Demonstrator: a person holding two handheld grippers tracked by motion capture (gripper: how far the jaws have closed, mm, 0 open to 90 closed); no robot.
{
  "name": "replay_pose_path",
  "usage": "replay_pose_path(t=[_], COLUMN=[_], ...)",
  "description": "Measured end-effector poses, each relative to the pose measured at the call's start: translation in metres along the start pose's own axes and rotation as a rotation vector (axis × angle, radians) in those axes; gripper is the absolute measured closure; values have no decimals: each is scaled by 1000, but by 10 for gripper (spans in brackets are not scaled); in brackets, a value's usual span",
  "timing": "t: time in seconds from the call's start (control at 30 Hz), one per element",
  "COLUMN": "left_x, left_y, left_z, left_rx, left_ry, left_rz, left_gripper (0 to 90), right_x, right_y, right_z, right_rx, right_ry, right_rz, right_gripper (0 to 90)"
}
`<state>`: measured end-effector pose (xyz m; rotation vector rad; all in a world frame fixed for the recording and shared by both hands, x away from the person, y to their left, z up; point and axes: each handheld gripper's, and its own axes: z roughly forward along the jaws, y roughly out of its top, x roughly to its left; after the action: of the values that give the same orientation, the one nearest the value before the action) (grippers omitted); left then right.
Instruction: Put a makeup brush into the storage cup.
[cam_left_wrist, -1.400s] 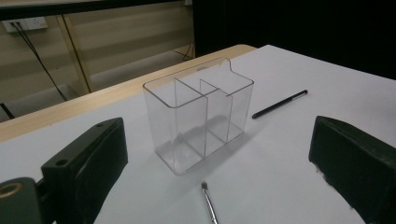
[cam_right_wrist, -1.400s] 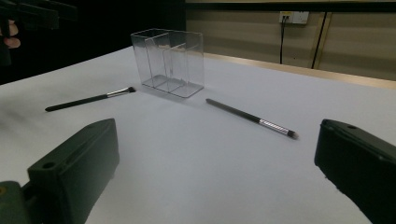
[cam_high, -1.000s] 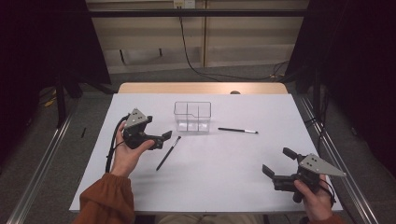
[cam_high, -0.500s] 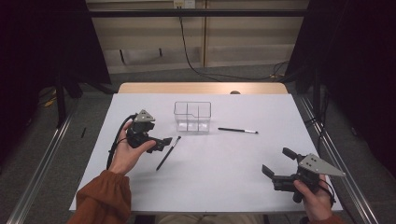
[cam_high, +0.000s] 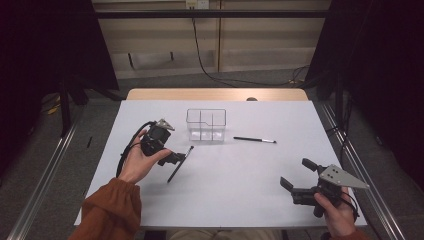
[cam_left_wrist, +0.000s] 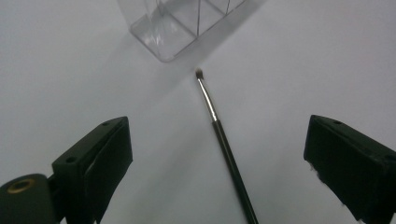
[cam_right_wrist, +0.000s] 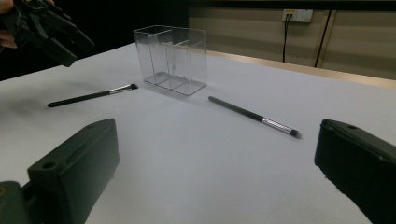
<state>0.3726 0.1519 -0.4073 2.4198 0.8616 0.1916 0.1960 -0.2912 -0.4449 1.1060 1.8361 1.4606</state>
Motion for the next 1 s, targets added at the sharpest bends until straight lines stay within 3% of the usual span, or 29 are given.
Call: replay_pose_path(t=[0.2, 0.33, 0.4, 0.63, 0.7, 0.73, 0.83, 1.0], left_x=[-1, 3, 4, 7, 9, 11, 10, 8], left_y=[10, 17, 18, 18, 18, 18, 18, 20], left_z=[11, 19, 23, 39, 42, 43, 46, 49], left_rx=[94, 153, 179, 279, 283, 292, 308, 334], left_ry=[5, -29, -24, -9, 9, -7, 4, 2], left_rz=[-20, -50, -66, -53, -63, -59, -53, -53], left_gripper=[96, 109, 101, 114, 90, 97, 97, 192], right_x=[0, 0, 0, 1, 1, 1, 0, 0], right_y=[0, 0, 0, 0, 0, 0, -1, -1], right_z=[0, 0, 1, 1, 1, 1, 1, 1], right_rx=[2, 2, 8, 10, 11, 13, 15, 17], right_ry=[3, 4, 7, 9, 10, 10, 10, 11], right_rz=[-8, -8, -4, -2, 0, -2, -5, -5], right_gripper=[0, 0, 0, 0, 0, 0, 0, 0])
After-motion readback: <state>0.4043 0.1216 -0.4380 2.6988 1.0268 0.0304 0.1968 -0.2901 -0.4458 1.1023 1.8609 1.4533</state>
